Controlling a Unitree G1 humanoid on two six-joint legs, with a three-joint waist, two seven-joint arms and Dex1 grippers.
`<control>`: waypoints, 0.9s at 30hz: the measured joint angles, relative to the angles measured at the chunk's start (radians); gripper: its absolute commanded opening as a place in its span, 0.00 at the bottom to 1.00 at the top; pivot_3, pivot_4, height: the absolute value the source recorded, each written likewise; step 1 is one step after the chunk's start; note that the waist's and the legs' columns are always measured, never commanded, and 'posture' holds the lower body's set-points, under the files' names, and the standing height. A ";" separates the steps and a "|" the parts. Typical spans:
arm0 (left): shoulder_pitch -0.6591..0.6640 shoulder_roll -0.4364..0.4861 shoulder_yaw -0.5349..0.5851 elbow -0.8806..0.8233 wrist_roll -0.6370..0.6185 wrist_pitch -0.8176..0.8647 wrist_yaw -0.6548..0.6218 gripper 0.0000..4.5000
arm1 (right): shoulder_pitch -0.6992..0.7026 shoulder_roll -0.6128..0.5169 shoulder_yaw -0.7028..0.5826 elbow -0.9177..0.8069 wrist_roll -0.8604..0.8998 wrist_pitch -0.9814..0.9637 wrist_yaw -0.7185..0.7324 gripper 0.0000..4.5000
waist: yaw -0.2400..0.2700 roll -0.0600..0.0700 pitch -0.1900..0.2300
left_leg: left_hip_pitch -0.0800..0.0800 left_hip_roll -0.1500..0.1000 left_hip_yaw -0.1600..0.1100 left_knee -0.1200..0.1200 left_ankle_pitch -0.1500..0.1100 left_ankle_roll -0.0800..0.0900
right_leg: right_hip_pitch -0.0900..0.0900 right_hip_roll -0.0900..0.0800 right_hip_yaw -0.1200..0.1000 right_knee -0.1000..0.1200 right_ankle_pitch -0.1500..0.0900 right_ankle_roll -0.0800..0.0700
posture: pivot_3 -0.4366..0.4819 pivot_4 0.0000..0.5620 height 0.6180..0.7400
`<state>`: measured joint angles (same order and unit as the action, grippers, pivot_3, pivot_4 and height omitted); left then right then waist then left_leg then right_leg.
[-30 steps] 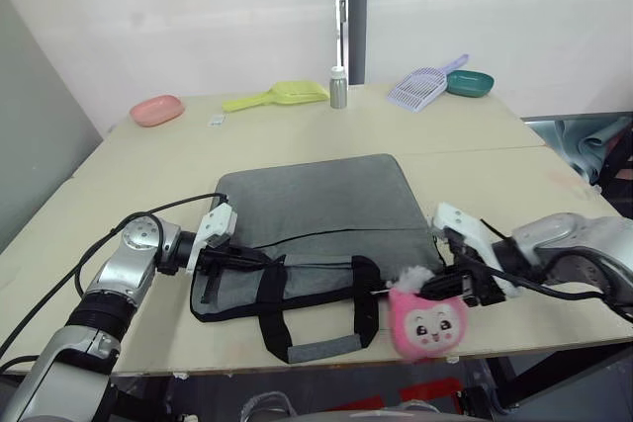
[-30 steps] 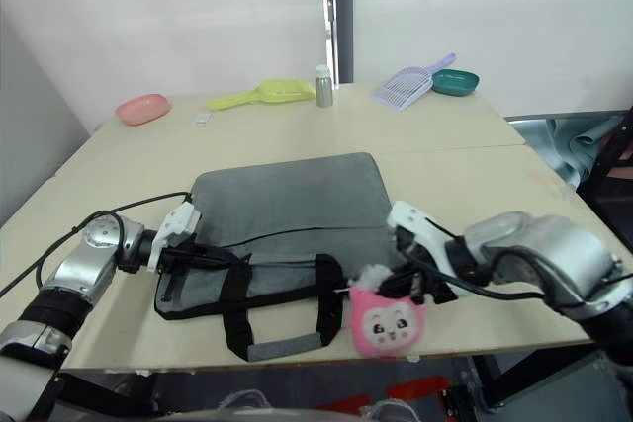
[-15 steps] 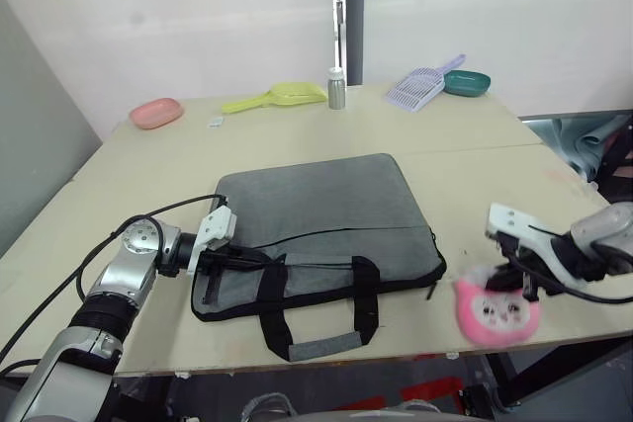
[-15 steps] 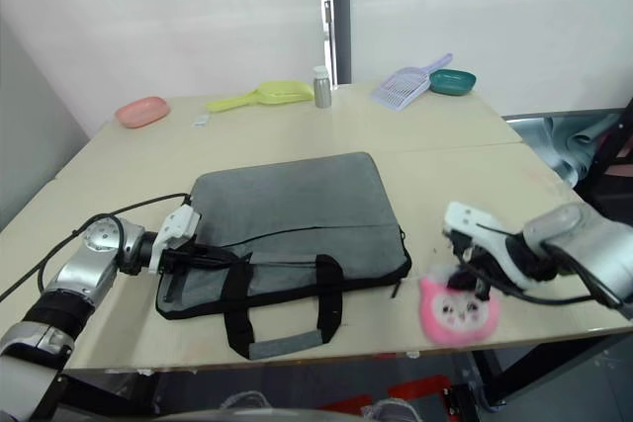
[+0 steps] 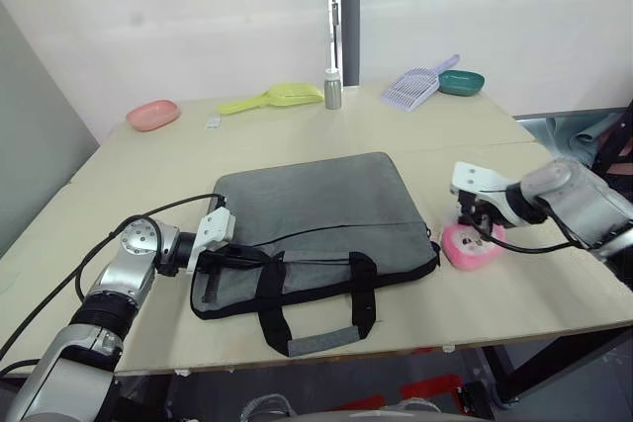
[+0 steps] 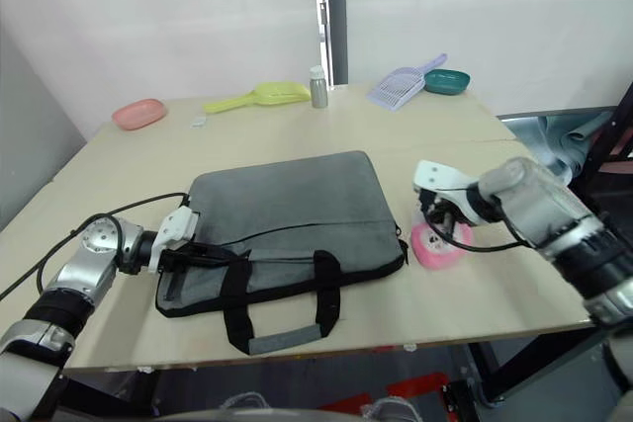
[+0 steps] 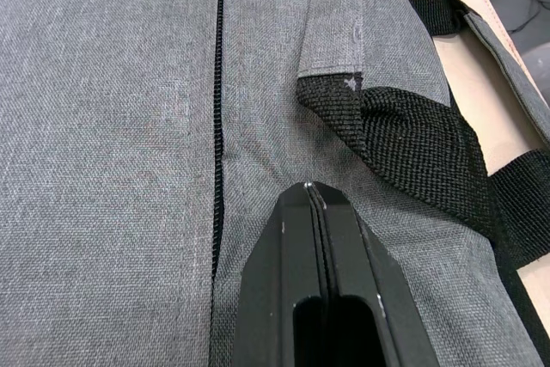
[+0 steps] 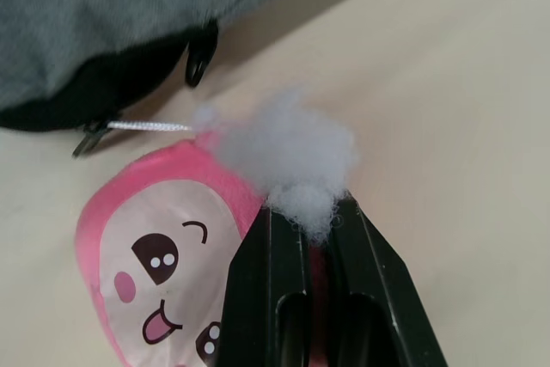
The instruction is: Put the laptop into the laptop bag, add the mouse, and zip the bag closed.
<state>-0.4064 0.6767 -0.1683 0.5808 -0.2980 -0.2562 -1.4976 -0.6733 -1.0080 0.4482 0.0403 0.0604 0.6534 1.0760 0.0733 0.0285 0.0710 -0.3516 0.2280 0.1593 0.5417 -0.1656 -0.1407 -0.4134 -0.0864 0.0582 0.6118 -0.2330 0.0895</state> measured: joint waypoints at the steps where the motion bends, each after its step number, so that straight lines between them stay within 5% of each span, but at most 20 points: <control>1: 0.000 -0.001 0.000 0.002 0.000 -0.003 0.001 0.00 | -0.011 0.013 0.006 0.014 -0.016 -0.011 0.000 0.00 | -0.001 0.000 0.000 | 0.000 0.000 0.001 -0.001 0.000 0.000 | 0.000 0.000 0.000 0.000 0.000 0.000 | 0.48 0.27 1.00; 12: -0.006 -0.004 0.000 0.034 0.000 -0.040 0.015 0.00 | -0.143 0.179 0.022 0.234 -0.182 -0.153 -0.081 0.00 | -0.011 0.000 0.000 | 0.000 0.000 0.006 -0.004 0.000 0.000 | -0.002 -0.002 0.000 0.000 0.000 0.000 | 0.48 0.27 1.00; 22: -0.025 -0.028 0.000 0.103 0.000 -0.115 0.010 0.00 | -0.082 0.187 -0.029 0.142 -0.185 -0.132 -0.061 0.00 | -0.003 0.001 -0.001 | 0.003 0.000 0.012 -0.012 0.000 0.000 | -0.001 -0.005 -0.001 0.000 0.000 0.000 | 0.48 0.27 1.00; 27: -0.043 -0.045 0.001 0.141 0.000 -0.125 0.025 0.00 | -0.050 0.173 -0.098 0.084 -0.117 -0.023 -0.005 0.37 | 0.005 0.001 -0.001 | 0.002 0.000 0.013 -0.016 0.000 0.000 | -0.005 -0.006 0.000 -0.003 -0.001 0.001 | 0.48 0.27 1.00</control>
<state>-0.4491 0.6319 -0.1677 0.7213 -0.2981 -0.3813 -1.4725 -0.7234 -0.8350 0.3507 0.1239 -0.0565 0.6305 1.0706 0.0779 0.0295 0.0704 -0.3493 0.2279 0.1721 0.5261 -0.1657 -0.1406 -0.4182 -0.0921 0.0582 0.6088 -0.2336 0.0905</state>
